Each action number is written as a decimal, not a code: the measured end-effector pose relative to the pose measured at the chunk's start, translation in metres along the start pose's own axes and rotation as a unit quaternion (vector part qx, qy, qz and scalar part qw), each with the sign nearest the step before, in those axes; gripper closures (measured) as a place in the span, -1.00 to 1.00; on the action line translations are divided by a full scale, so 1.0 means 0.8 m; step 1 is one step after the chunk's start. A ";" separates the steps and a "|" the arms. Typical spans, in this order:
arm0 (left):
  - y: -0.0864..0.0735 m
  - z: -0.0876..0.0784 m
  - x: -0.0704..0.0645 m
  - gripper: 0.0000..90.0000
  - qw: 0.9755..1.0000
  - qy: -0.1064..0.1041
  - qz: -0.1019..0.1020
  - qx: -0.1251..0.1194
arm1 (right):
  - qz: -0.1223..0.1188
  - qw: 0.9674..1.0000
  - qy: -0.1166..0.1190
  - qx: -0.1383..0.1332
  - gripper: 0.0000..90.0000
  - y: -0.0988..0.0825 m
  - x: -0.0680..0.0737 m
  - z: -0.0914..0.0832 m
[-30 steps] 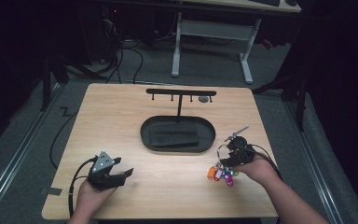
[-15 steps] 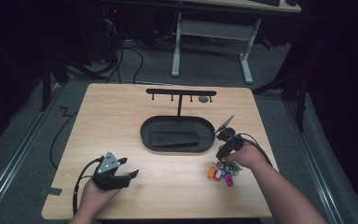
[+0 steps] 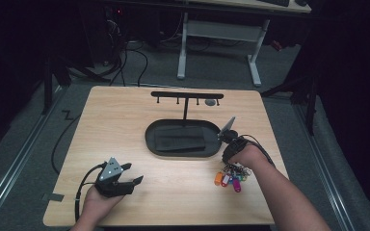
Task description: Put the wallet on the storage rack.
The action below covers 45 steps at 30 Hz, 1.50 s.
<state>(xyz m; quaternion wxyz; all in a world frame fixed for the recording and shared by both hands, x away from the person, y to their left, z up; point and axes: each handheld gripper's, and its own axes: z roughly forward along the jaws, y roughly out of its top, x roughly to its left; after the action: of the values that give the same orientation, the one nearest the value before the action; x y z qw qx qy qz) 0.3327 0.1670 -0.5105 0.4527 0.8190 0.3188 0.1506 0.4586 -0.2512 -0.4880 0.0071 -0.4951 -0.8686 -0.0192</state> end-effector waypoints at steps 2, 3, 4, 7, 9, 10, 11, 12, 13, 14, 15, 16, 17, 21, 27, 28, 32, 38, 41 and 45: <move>0.000 0.000 -0.001 -0.27 1.000 0.000 0.000 -0.002 | 0.002 1.000 -0.001 0.002 0.50 0.000 0.000 0.000; 0.000 0.000 -0.001 -0.27 1.000 -0.001 0.002 -0.003 | 0.003 1.000 0.002 0.011 0.56 0.001 -0.001 -0.001; 0.000 0.000 -0.001 -0.27 1.000 0.000 0.002 -0.003 | 0.006 1.000 0.000 0.015 0.57 0.001 0.000 0.000; 0.000 0.000 -0.001 -0.27 1.000 -0.001 0.002 -0.004 | 0.007 1.000 -0.012 0.027 0.61 0.002 0.004 0.000; 0.000 0.000 -0.001 -0.27 1.000 -0.002 0.000 -0.004 | 0.003 0.999 -0.021 0.038 0.68 0.006 0.008 0.000; 0.000 0.000 -0.001 -0.27 1.000 -0.002 0.000 -0.004 | 0.003 0.999 -0.021 0.038 0.68 0.006 0.008 0.000; 0.000 0.000 -0.001 -0.27 1.000 -0.002 0.001 -0.004 | 0.002 0.999 -0.022 0.036 0.72 0.007 0.008 0.001; 0.000 -0.001 -0.001 -0.27 1.000 -0.003 0.002 -0.004 | 0.003 0.999 -0.025 0.040 0.79 0.009 0.010 0.001; 0.000 -0.001 -0.001 -0.27 1.000 -0.002 0.002 -0.006 | 0.001 0.999 -0.024 0.043 0.81 0.009 0.009 0.001; 0.000 -0.001 -0.001 -0.27 1.000 -0.002 0.002 -0.006 | 0.001 0.999 -0.024 0.044 0.85 0.010 0.009 0.001; 0.000 -0.001 -0.002 -0.27 1.000 -0.003 0.003 -0.006 | -0.001 0.999 -0.024 0.042 0.89 0.010 0.010 0.001; 0.000 -0.001 -0.002 -0.27 1.000 -0.003 0.003 -0.006 | -0.001 0.999 -0.024 0.042 0.89 0.010 0.010 0.001; 0.000 -0.001 -0.002 -0.27 1.000 -0.003 0.004 -0.006 | -0.004 0.999 -0.026 0.043 0.92 0.009 0.012 0.001; 0.000 -0.001 -0.003 -0.27 1.000 -0.005 0.004 -0.008 | -0.009 0.999 -0.028 0.038 0.93 0.008 0.012 0.000; 0.000 -0.002 -0.005 -0.26 1.000 -0.009 0.006 -0.020 | -0.034 0.999 -0.025 0.025 0.93 0.002 0.018 -0.007; 0.000 -0.002 -0.005 -0.26 1.000 -0.009 0.006 -0.020 | -0.034 0.999 -0.025 0.025 0.93 0.002 0.018 -0.007; 0.000 -0.002 -0.004 -0.26 1.000 -0.010 0.003 -0.026 | -0.050 0.999 -0.015 -0.001 0.93 -0.006 0.021 -0.025; 0.001 0.000 -0.006 -0.26 1.000 -0.010 0.005 -0.026 | -0.083 0.996 -0.026 -0.002 0.94 -0.022 0.031 -0.054; 0.000 0.000 -0.008 -0.27 1.000 -0.011 0.007 -0.022 | -0.100 0.994 -0.029 -0.019 0.95 -0.033 0.034 -0.080; -0.001 -0.002 -0.006 -0.27 1.000 -0.009 0.008 -0.024 | -0.116 0.992 -0.032 -0.023 0.95 -0.044 0.037 -0.099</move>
<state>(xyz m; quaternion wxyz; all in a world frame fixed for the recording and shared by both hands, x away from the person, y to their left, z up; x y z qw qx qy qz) 0.3277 0.1651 -0.5103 0.4737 0.8117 0.3045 0.1549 0.4130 -0.2466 -0.4092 -0.0345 -0.3911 -0.9194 -0.0239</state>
